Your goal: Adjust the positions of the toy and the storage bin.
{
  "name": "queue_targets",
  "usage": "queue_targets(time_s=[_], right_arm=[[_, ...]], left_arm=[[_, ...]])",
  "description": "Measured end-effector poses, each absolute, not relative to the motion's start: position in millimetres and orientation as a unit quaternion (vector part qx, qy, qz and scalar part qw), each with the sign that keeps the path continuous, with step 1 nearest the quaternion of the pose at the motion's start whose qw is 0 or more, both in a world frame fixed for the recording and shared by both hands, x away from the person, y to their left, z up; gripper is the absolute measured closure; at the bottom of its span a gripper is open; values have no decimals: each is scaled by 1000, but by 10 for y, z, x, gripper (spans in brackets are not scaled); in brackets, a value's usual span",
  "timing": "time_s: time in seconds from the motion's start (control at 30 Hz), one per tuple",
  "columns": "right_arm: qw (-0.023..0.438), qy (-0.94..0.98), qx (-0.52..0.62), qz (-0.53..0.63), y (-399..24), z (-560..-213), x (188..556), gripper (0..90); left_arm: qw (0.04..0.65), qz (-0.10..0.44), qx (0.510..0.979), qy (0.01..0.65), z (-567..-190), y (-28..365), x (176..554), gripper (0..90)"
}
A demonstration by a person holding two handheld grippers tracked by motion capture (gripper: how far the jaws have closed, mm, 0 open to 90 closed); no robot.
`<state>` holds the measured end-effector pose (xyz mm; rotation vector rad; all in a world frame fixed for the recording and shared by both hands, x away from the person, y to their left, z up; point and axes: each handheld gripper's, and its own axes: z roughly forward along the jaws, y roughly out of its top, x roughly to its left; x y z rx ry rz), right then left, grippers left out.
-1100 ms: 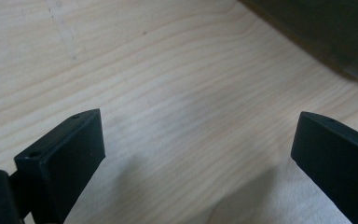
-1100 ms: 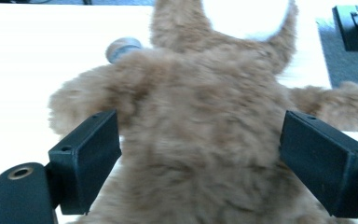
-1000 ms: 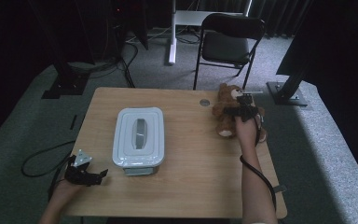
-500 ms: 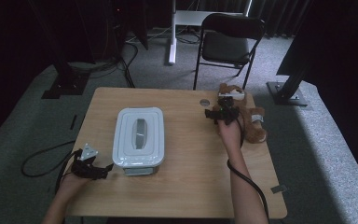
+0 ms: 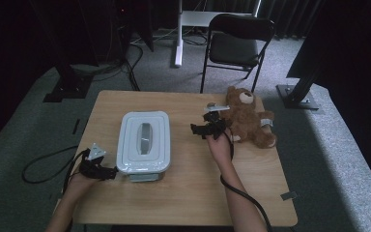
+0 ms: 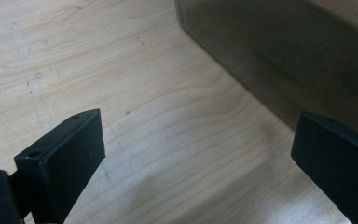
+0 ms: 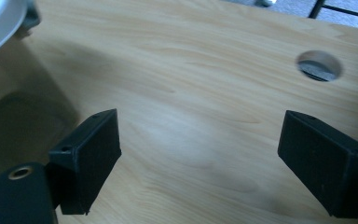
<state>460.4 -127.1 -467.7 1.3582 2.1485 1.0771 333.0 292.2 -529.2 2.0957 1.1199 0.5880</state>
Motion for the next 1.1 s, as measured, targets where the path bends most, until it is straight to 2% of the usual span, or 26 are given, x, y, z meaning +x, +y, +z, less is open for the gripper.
queue_targets(time_s=[0.33,0.77,0.97,1.1], right_arm=[[180,775,460,395,-998,-4905,4523,123],[128,787,443,410,-878,-5102,4541,123],[125,786,437,419,-877,-5145,4542,125],[119,794,432,412,-882,-5156,4565,125]], left_arm=[[345,225,805,427,-5294,2868,3388,35],[345,226,809,419,-5232,2774,3441,35],[344,245,807,411,-5187,2588,3439,35],[347,232,815,402,-5189,2483,3456,35]])
